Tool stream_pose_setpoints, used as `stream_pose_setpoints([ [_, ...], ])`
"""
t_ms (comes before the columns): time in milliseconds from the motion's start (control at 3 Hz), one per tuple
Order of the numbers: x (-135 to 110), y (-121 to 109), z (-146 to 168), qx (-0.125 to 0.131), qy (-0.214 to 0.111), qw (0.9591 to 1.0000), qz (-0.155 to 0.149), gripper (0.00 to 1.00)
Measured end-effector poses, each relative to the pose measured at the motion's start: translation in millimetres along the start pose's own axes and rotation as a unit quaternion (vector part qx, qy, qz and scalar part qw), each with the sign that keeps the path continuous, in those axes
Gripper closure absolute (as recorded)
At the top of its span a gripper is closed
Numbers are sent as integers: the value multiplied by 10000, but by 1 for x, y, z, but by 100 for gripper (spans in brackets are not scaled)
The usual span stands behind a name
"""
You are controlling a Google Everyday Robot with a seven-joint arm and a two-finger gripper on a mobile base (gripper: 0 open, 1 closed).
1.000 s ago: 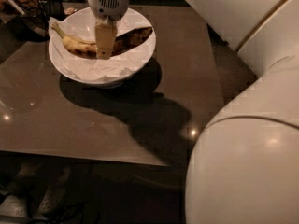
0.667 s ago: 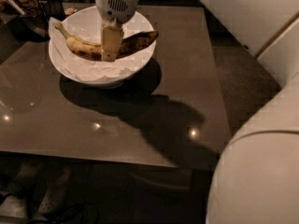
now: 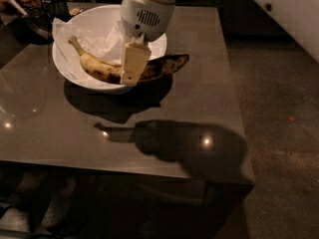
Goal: Pick banana from white bowl
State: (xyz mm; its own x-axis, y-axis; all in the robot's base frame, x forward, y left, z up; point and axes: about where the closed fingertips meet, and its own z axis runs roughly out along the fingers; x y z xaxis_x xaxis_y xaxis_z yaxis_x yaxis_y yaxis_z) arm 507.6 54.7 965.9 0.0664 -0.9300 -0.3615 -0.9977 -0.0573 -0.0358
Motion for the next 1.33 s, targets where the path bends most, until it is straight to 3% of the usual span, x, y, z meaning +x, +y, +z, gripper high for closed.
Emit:
stream_pose_setpoints([
  [667, -4, 7, 0, -19, 42, 10000, -61, 100],
  [1000, -5, 38, 1, -186, -63, 9998, -43, 100],
  [1333, 1, 78, 5, -417, -136, 9989, 179, 100],
])
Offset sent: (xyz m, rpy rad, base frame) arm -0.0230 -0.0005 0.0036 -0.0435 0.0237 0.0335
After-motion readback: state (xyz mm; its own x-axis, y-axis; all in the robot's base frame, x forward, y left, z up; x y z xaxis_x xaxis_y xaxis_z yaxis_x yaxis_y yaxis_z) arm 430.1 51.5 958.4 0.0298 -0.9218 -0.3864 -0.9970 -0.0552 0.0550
